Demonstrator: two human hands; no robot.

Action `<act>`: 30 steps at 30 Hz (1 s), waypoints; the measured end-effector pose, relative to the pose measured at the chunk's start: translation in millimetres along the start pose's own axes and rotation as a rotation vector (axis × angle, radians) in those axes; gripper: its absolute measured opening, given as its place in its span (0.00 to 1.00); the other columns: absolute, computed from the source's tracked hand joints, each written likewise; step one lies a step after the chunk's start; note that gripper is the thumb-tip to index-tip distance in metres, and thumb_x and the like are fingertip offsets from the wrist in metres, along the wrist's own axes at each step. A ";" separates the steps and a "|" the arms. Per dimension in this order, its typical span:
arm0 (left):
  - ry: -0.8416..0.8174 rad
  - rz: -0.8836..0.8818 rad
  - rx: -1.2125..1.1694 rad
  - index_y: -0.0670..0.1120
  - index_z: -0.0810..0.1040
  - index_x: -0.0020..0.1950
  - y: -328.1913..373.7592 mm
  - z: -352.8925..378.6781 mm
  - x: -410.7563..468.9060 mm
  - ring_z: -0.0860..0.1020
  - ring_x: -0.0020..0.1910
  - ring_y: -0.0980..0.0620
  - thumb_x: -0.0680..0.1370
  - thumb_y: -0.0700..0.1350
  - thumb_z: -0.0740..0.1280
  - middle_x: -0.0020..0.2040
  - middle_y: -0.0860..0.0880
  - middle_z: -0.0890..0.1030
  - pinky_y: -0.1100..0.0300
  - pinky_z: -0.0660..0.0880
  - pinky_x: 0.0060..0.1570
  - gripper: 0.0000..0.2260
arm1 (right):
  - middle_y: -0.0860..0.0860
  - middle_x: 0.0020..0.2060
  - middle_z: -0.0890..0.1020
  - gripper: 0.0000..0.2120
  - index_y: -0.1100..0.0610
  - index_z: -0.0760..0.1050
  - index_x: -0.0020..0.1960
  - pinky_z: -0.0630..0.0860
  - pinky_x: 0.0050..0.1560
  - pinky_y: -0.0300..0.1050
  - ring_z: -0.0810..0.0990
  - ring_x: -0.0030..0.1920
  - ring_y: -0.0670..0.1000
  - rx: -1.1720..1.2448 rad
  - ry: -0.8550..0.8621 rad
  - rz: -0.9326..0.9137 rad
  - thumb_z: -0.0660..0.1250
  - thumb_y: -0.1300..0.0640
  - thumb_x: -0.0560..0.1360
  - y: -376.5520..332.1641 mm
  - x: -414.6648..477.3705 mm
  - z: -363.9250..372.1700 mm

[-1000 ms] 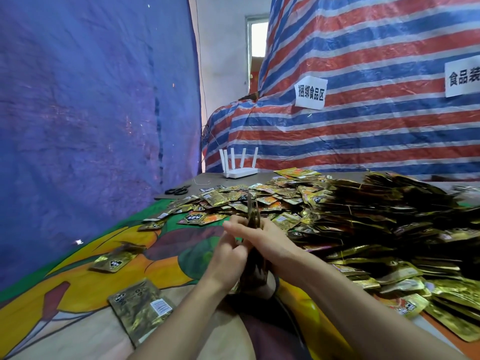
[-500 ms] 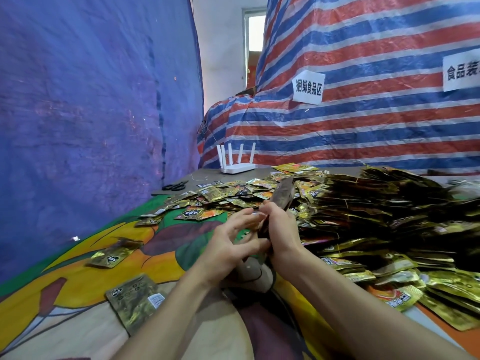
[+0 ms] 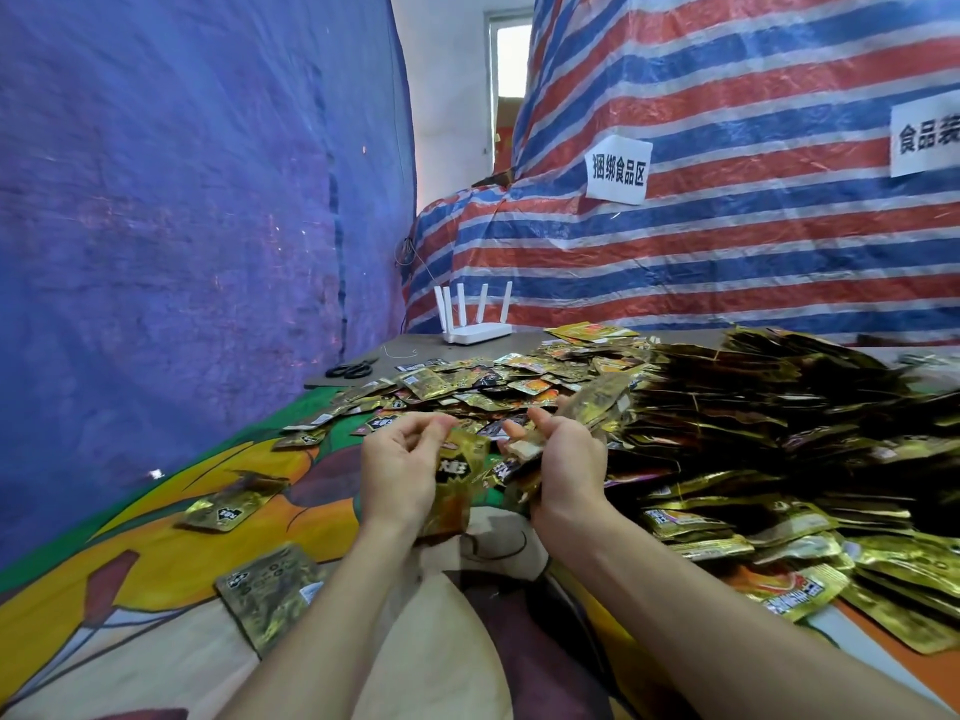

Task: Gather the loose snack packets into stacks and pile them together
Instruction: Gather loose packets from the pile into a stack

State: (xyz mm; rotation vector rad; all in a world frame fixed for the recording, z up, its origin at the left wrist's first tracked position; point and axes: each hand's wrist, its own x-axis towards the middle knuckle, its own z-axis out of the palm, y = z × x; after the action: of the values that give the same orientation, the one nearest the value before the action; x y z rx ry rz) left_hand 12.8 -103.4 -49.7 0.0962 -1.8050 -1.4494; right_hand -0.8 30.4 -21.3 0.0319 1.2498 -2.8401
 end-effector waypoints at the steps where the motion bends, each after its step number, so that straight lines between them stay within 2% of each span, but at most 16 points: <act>1: 0.086 -0.029 0.036 0.50 0.84 0.42 -2.1 -1.9 2.6 0.83 0.40 0.55 0.79 0.41 0.70 0.37 0.56 0.85 0.61 0.77 0.42 0.08 | 0.53 0.52 0.80 0.18 0.53 0.70 0.64 0.81 0.45 0.51 0.84 0.48 0.54 -0.067 -0.028 -0.065 0.57 0.70 0.80 0.8 -0.4 -0.7; 4: 0.359 -0.238 0.030 0.42 0.84 0.50 -5.3 -5.5 8.5 0.77 0.37 0.58 0.80 0.41 0.69 0.41 0.50 0.84 0.69 0.70 0.34 0.05 | 0.51 0.49 0.77 0.15 0.50 0.71 0.60 0.76 0.51 0.50 0.79 0.48 0.54 -0.427 -0.172 -0.267 0.58 0.67 0.81 11.5 -6.5 -5.0; 6: 0.420 -0.440 -0.261 0.41 0.83 0.54 -0.8 -3.8 10.8 0.77 0.39 0.55 0.81 0.39 0.68 0.44 0.46 0.83 0.63 0.75 0.41 0.05 | 0.50 0.47 0.76 0.04 0.48 0.70 0.54 0.76 0.54 0.52 0.78 0.51 0.55 -0.689 -0.279 -0.362 0.60 0.57 0.84 25.9 -11.6 -6.8; 7: 0.378 -0.537 -0.459 0.40 0.81 0.56 5.2 -0.8 9.4 0.79 0.41 0.51 0.81 0.37 0.67 0.45 0.44 0.82 0.56 0.79 0.46 0.06 | 0.51 0.47 0.76 0.04 0.49 0.69 0.53 0.76 0.54 0.52 0.78 0.50 0.54 -0.779 -0.310 -0.393 0.61 0.50 0.84 32.3 -14.3 -5.6; 9: 0.207 -0.647 -0.751 0.41 0.79 0.58 15.8 6.2 3.9 0.79 0.40 0.47 0.82 0.37 0.65 0.44 0.42 0.81 0.48 0.81 0.47 0.06 | 0.53 0.51 0.77 0.19 0.51 0.70 0.56 0.75 0.59 0.52 0.78 0.52 0.51 -0.873 -0.354 -0.409 0.64 0.36 0.78 44.2 -16.2 -2.1; 11: 0.022 -0.719 -0.869 0.42 0.78 0.55 23.1 10.1 -2.1 0.80 0.39 0.46 0.82 0.42 0.65 0.45 0.42 0.80 0.50 0.82 0.42 0.05 | 0.53 0.56 0.79 0.33 0.51 0.69 0.62 0.75 0.63 0.52 0.80 0.58 0.49 -0.892 -0.395 -0.380 0.68 0.29 0.68 48.8 -16.2 1.5; 12: -0.024 -0.745 -0.924 0.42 0.78 0.52 26.1 8.9 -3.6 0.82 0.37 0.46 0.82 0.43 0.65 0.43 0.42 0.81 0.52 0.83 0.38 0.05 | 0.52 0.57 0.80 0.36 0.51 0.68 0.64 0.76 0.63 0.50 0.81 0.58 0.48 -0.880 -0.421 -0.365 0.71 0.30 0.66 48.5 -14.4 1.2; 14: -0.026 -0.749 -1.043 0.40 0.77 0.47 30.3 2.7 -2.6 0.83 0.32 0.47 0.84 0.45 0.61 0.39 0.42 0.80 0.52 0.83 0.34 0.11 | 0.48 0.55 0.82 0.32 0.53 0.65 0.65 0.77 0.59 0.40 0.83 0.55 0.42 -0.811 -0.476 -0.341 0.78 0.44 0.70 46.5 -6.3 -5.1; 16: -0.049 -0.692 -1.134 0.38 0.76 0.47 34.5 -2.4 -3.0 0.84 0.37 0.43 0.84 0.46 0.57 0.40 0.40 0.79 0.49 0.81 0.43 0.15 | 0.47 0.53 0.82 0.28 0.56 0.64 0.66 0.77 0.54 0.35 0.83 0.52 0.38 -0.734 -0.544 -0.330 0.76 0.61 0.73 44.7 -1.2 -10.5; 17: -0.043 -0.638 -1.131 0.37 0.76 0.47 35.1 -2.8 -3.3 0.83 0.42 0.42 0.84 0.46 0.56 0.41 0.39 0.79 0.50 0.79 0.49 0.15 | 0.48 0.52 0.82 0.26 0.56 0.65 0.65 0.78 0.54 0.37 0.83 0.52 0.40 -0.696 -0.555 -0.337 0.75 0.64 0.73 44.1 -0.5 -11.8; 20: 0.053 -0.379 -0.870 0.40 0.76 0.48 29.3 1.2 -2.2 0.79 0.47 0.46 0.82 0.43 0.55 0.44 0.42 0.79 0.56 0.75 0.54 0.13 | 0.53 0.49 0.82 0.24 0.52 0.69 0.60 0.80 0.58 0.52 0.83 0.51 0.51 -0.643 -0.502 -0.442 0.69 0.62 0.66 41.2 -2.0 -9.1; 22: -0.003 -0.274 -0.666 0.43 0.78 0.52 27.4 3.7 -4.0 0.79 0.48 0.48 0.82 0.48 0.58 0.48 0.45 0.81 0.59 0.75 0.51 0.12 | 0.48 0.48 0.83 0.26 0.49 0.70 0.59 0.81 0.54 0.49 0.83 0.50 0.51 -0.582 -0.532 -0.497 0.70 0.65 0.64 41.1 -1.7 -8.4; 23: -0.069 -0.256 -0.596 0.46 0.78 0.56 27.7 5.7 -7.0 0.81 0.49 0.50 0.80 0.52 0.60 0.51 0.46 0.82 0.58 0.76 0.50 0.13 | 0.45 0.47 0.83 0.28 0.50 0.70 0.59 0.80 0.51 0.44 0.84 0.49 0.48 -0.540 -0.551 -0.494 0.71 0.68 0.63 41.5 -1.0 -8.6; 25: -0.205 -0.251 -0.506 0.49 0.78 0.65 25.4 10.3 -14.3 0.82 0.57 0.50 0.76 0.59 0.64 0.59 0.45 0.83 0.54 0.77 0.58 0.21 | 0.49 0.48 0.84 0.31 0.54 0.71 0.59 0.79 0.47 0.40 0.84 0.49 0.47 -0.477 -0.558 -0.427 0.72 0.69 0.59 43.0 0.7 -9.3; 27: -0.285 -0.271 -0.488 0.52 0.77 0.67 27.1 13.6 -21.6 0.80 0.63 0.46 0.73 0.62 0.62 0.62 0.42 0.82 0.47 0.72 0.69 0.26 | 0.55 0.49 0.84 0.33 0.59 0.70 0.60 0.79 0.47 0.42 0.86 0.50 0.50 -0.417 -0.551 -0.350 0.71 0.70 0.55 43.4 1.6 -9.8; 30: -0.347 -0.308 -0.534 0.54 0.78 0.68 26.3 14.4 -23.7 0.81 0.62 0.46 0.70 0.67 0.65 0.64 0.42 0.81 0.48 0.72 0.68 0.30 | 0.59 0.48 0.84 0.30 0.58 0.73 0.58 0.80 0.48 0.47 0.85 0.48 0.53 -0.407 -0.532 -0.322 0.72 0.69 0.56 42.0 4.4 -11.4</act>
State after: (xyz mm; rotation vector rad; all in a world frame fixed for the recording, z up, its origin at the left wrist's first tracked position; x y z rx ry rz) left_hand 30.5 -71.0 -40.2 -0.1664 -1.6462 -2.2377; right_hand -3.4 10.4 -60.2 -0.9408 1.7612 -2.4757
